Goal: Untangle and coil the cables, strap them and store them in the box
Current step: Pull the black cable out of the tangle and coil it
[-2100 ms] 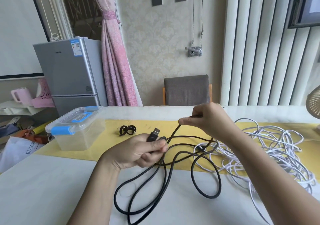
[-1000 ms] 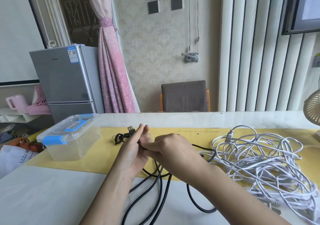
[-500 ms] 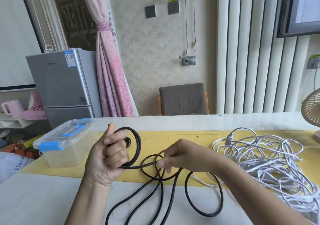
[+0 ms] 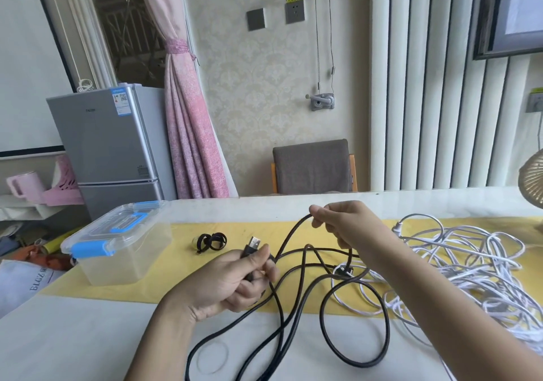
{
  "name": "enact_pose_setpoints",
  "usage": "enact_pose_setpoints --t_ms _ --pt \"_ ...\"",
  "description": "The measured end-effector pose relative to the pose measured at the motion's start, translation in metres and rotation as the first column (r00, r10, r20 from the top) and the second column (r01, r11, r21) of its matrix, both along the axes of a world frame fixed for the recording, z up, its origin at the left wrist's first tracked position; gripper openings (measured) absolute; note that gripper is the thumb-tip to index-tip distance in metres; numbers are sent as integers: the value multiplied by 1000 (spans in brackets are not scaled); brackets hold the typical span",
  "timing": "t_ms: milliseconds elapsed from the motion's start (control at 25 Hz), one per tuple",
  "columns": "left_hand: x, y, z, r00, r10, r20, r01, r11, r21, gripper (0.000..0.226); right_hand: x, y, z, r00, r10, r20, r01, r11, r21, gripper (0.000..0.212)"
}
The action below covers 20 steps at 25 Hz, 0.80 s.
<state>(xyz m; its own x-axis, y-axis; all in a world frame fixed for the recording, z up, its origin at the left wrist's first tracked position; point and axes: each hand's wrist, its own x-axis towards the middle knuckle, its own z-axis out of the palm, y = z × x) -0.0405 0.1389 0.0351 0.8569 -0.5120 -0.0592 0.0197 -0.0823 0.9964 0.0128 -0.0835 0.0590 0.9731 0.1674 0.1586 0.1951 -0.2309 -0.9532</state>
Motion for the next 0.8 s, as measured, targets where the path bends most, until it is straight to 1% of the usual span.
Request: enact_pose_setpoints --t_ms 80,160,240,320,400,480,560,600,640,720,800 --pt "2 -9 -2 995 95 34 -97 993 71 53 -5 5 5 1000 23 5 -23 998 52 34" --pt "4 -17 -5 982 174 71 -181 978 102 53 -11 11 9 997 68 26 -70 994 80 35" --pt "6 -26 -8 971 218 94 -227 969 93 57 -18 18 12 992 96 81 -100 994 44 35" --pt "8 -34 -10 952 292 88 -294 955 20 58 -25 25 14 977 117 179 -109 993 -51 33" --pt "11 -40 -12 922 385 40 -380 919 -104 53 -33 31 14 940 162 299 -114 978 -173 29" --pt "13 -45 -12 886 460 -50 -457 853 -250 49 -42 39 9 869 242 431 -81 930 -359 26" --pt "17 -46 -12 854 491 -172 -517 758 -399 51 -47 46 0 806 335 488 -70 873 -483 24" --pt "20 -44 -12 849 484 -213 -526 732 -434 58 -46 49 -5 774 380 507 -61 841 -537 22" --pt "23 -41 -13 850 473 -231 -525 726 -444 65 -45 50 -9 739 417 529 -39 810 -585 20" --pt "28 -35 -16 848 468 -248 -529 722 -446 65 -41 50 -13 676 475 563 -6 768 -640 20" --pt "30 -30 -18 844 467 -264 -534 681 -500 60 -41 49 -13 637 521 568 16 728 -686 21"
